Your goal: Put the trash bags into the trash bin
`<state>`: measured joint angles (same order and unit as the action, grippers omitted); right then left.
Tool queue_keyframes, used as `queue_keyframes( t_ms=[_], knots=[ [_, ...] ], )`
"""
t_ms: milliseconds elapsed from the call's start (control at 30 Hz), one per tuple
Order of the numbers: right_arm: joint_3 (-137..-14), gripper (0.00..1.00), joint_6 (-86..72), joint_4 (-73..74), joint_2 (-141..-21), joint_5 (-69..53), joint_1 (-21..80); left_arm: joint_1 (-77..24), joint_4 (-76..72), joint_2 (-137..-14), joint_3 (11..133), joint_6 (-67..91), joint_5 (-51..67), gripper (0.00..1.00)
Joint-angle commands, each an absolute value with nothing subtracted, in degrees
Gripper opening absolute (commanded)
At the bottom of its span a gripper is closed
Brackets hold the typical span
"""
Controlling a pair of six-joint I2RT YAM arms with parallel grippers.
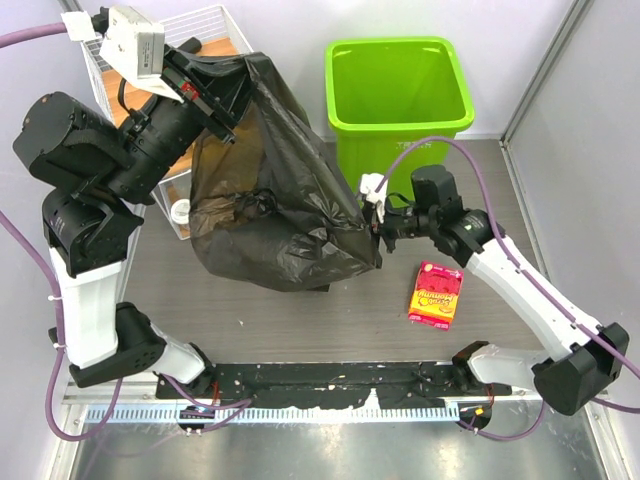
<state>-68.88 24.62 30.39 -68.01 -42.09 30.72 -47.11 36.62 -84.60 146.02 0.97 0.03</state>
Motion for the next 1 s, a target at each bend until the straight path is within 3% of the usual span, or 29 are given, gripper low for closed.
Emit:
queue_keyframes(
  t_ms=[0, 400, 467, 533, 567, 600, 633, 700, 967],
  knots=[
    [-66.01, 0.86, 20.57, 22.43, -70.48, -45.88, 32.34, -46.85, 34.36, -84.37, 146.78, 0.26, -1.14, 0.00],
    [-62.76, 0.84, 10.65, 1.77, -82.78, -47.80, 36.83, -46.85, 34.63, -84.38, 147.74, 0.26, -0.97, 0.00],
    [-62.75, 0.73, 8.19, -2.19, -84.37, -49.39, 36.83, -46.84, 34.72, -83.94, 147.39, 0.26, -1.67, 0.00],
    [-63.45, 0.54, 7.48, -3.08, -84.99, -49.66, 36.83, -46.58, 34.72, -83.32, 146.78, -1.84, -2.46, 0.00],
    [-63.98, 0.39, 7.56, -2.64, -84.90, -49.40, 36.83, -46.58, 34.98, -83.15, 146.43, -2.19, -2.72, 0.00],
    [-65.20, 0.32, 7.99, -1.94, -84.55, -48.87, 36.74, -46.41, 34.98, -82.54, 146.16, -2.63, -2.99, 0.00],
    [-66.08, 0.18, 8.43, -0.37, -84.29, -48.69, 36.65, -46.41, 35.07, -82.27, 145.81, -2.90, -3.25, 0.00],
    [-68.89, 0.05, 9.75, 4.19, -82.80, -47.64, 36.21, -46.14, 35.07, -81.74, 145.37, -3.60, -3.86, 0.00],
    [-88.57, 0.02, 17.12, 19.67, -79.28, -34.56, 34.37, -45.09, 34.81, -80.51, 143.70, -5.97, -5.27, 0.00]
  ],
)
